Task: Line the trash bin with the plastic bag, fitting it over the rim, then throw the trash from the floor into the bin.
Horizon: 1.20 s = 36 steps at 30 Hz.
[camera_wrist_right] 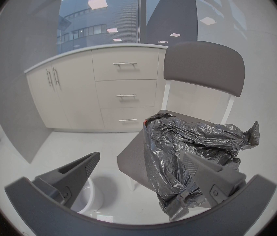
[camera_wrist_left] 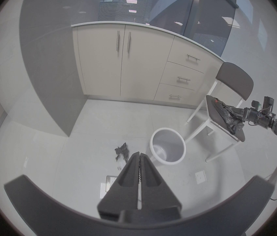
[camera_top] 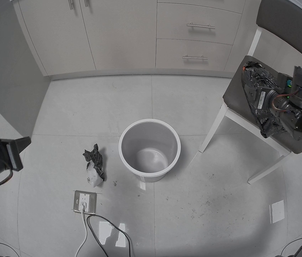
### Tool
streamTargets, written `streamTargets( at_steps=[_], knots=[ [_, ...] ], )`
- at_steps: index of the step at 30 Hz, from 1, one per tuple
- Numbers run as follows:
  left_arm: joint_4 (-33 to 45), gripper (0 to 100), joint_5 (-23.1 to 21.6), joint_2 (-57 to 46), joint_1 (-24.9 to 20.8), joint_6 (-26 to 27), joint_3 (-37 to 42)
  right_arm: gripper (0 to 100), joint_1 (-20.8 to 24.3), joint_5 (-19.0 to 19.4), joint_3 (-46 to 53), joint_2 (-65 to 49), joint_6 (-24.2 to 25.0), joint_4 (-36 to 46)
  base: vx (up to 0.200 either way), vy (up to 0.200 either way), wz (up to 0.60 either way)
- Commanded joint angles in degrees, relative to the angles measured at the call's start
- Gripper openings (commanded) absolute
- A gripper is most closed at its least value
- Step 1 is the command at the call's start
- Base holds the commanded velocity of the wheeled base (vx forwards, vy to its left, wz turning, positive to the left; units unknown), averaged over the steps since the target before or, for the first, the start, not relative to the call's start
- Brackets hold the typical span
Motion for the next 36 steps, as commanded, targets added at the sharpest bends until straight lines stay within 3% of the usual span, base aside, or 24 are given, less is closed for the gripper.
streamTargets(
  at_steps=[1, 4, 10, 19, 36],
  knots=[
    [-6.1, 0, 3.1, 11.6, -4.0, -0.2, -1.5, 100, 0.9, -4.5, -3.1, 6.0, -2.2, -1.4, 0.0, 0.0, 0.0],
    [-7.6, 0, 3.0, 11.5, -4.1, -3.0, -1.7, 100, -0.1, -5.5, -2.5, 4.1, -3.0, -1.1, 0.0, 0.0, 0.0],
    [-8.0, 0, 2.7, 12.8, -4.1, -3.6, -1.5, 100, -3.3, -8.3, -0.8, 3.6, -4.7, -1.2, 0.0, 0.0, 0.0],
    [-8.2, 0, 2.7, 14.6, -5.5, -7.2, -2.6, 100, -5.7, -8.0, 6.7, 3.6, -4.2, -1.7, 0.0, 0.0, 0.0],
    [-8.3, 0, 2.7, 16.0, -5.9, -7.6, -2.7, 100, -6.7, -8.4, 7.3, 6.4, -4.1, -1.7, 0.0, 0.0, 0.0]
  ],
)
